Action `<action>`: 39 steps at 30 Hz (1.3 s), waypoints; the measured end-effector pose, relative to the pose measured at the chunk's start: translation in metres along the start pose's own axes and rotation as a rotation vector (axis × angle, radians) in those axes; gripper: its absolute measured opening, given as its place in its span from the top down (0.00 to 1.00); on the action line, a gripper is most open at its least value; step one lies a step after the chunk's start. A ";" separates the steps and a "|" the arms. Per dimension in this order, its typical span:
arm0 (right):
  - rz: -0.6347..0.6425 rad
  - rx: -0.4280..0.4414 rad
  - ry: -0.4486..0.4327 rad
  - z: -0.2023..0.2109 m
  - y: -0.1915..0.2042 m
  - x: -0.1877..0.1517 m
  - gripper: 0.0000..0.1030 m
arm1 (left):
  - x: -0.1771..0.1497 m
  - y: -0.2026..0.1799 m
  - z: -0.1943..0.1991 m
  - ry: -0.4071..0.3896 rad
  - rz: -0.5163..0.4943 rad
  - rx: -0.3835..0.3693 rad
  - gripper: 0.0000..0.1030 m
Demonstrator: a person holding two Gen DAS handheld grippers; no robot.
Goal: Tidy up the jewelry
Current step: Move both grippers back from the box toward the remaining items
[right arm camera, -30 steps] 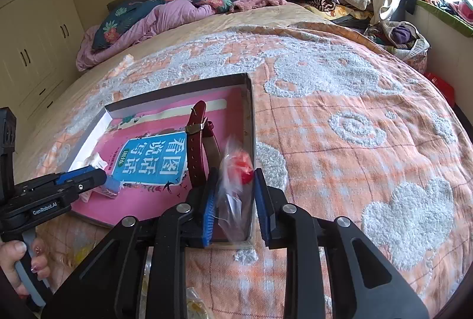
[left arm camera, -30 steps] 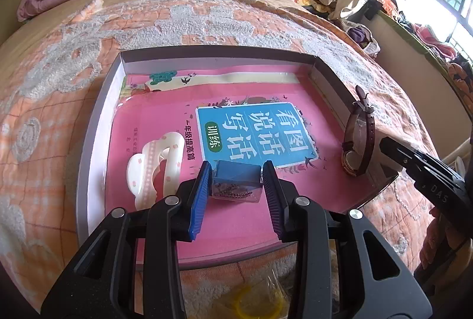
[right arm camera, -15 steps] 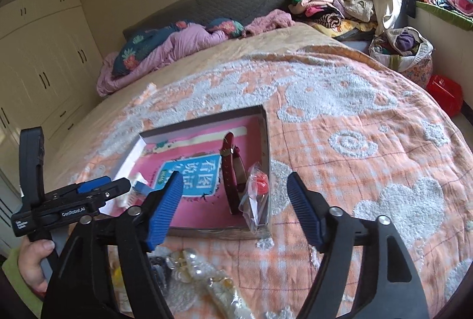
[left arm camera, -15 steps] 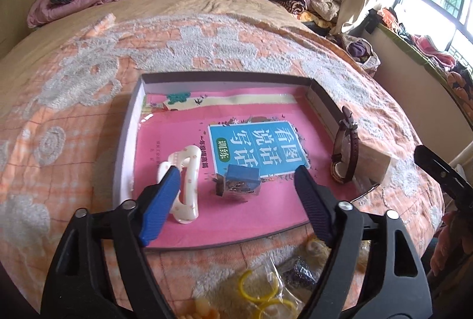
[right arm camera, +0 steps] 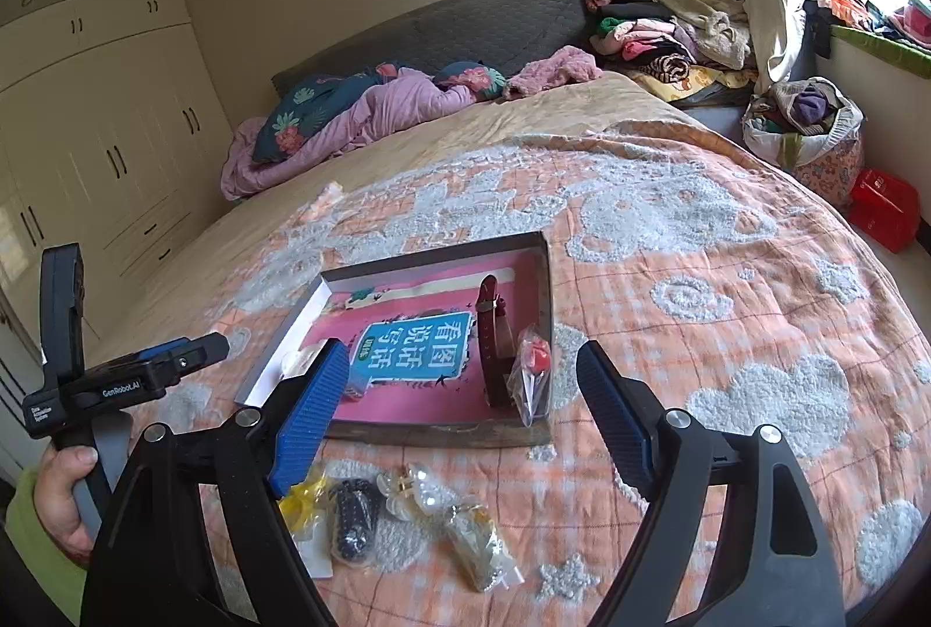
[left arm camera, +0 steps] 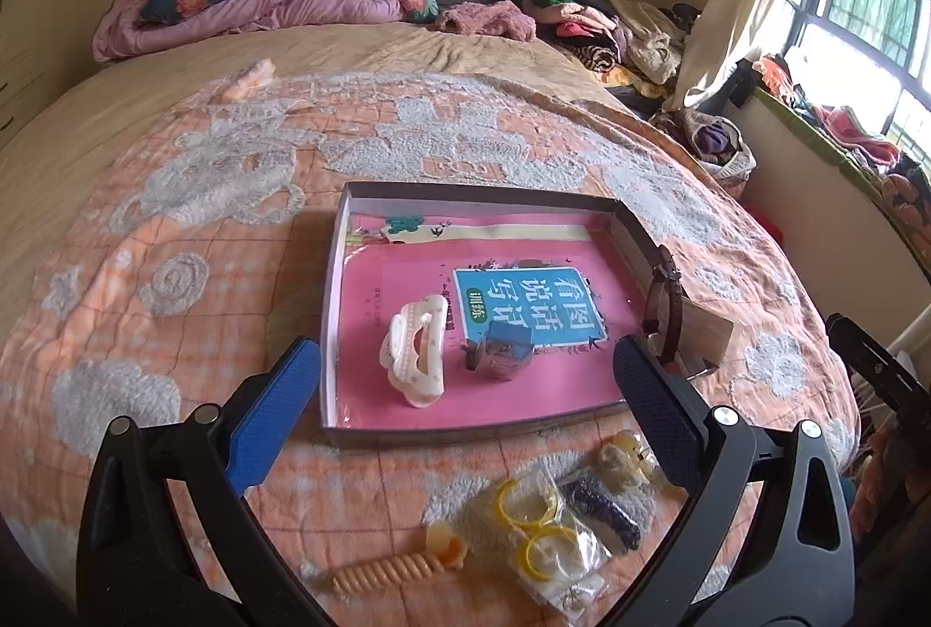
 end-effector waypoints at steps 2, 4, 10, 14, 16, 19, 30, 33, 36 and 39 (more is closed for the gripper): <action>0.007 0.000 0.006 0.001 0.002 -0.003 0.23 | -0.004 0.002 0.004 -0.005 0.008 0.000 0.09; 0.011 0.002 0.010 0.003 0.004 -0.005 0.23 | -0.008 0.005 0.008 -0.007 0.017 0.000 0.09; 0.028 0.011 0.028 0.006 0.010 -0.013 0.23 | -0.018 0.009 0.016 -0.009 0.018 -0.001 0.09; 0.050 0.014 0.046 0.004 0.016 -0.020 0.23 | -0.027 0.012 0.017 0.001 0.020 0.001 0.09; 0.059 0.018 0.059 0.003 0.019 -0.024 0.23 | -0.031 0.014 0.015 0.009 0.023 0.006 0.09; 0.078 0.020 0.077 0.000 0.025 -0.030 0.23 | -0.037 0.017 0.014 0.018 0.023 0.014 0.09; 0.127 0.026 0.150 -0.013 0.039 -0.052 0.23 | -0.064 0.033 0.008 0.067 0.038 0.047 0.09; 0.140 0.029 0.168 -0.016 0.044 -0.058 0.23 | -0.071 0.037 0.005 0.083 0.038 0.060 0.09; 0.149 0.032 0.183 -0.021 0.049 -0.062 0.23 | -0.078 0.040 0.003 0.096 0.037 0.069 0.09; 0.160 0.036 0.198 -0.025 0.053 -0.065 0.23 | -0.083 0.042 0.002 0.104 0.032 0.078 0.09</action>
Point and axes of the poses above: each gripper's, at about its wrist camera, not at the fingertips, and z roughly against the way its jaws point, y to its left, x to its top, the point moved 2 cm from there along -z, roughly the way its jaws point, and after that the axes turned 13 degrees about y, right-handed, at the moved point
